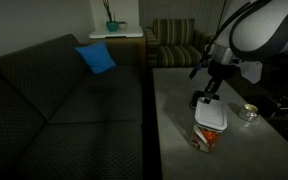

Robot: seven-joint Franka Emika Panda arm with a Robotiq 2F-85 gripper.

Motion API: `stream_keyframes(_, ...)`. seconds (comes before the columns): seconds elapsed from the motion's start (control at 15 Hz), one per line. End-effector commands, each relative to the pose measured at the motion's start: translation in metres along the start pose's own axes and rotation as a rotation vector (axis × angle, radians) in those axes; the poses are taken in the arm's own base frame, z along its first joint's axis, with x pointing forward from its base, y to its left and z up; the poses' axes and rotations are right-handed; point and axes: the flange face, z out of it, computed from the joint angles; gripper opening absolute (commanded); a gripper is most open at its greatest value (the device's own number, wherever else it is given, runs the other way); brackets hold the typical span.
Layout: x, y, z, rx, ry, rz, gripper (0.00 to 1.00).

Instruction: Press the button atop the lid and then put the lid on the table

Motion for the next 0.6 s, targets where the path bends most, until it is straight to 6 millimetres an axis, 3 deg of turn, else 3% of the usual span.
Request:
stream_keyframes(0.0, -0.0049, 0.0001, -0.0079, 0.025, -0.092, 0.034, 0.00)
stream_keyframes(0.53, -0.0069, -0.0052, -0.0048, 0.100, -0.132, 0.058, 0.00)
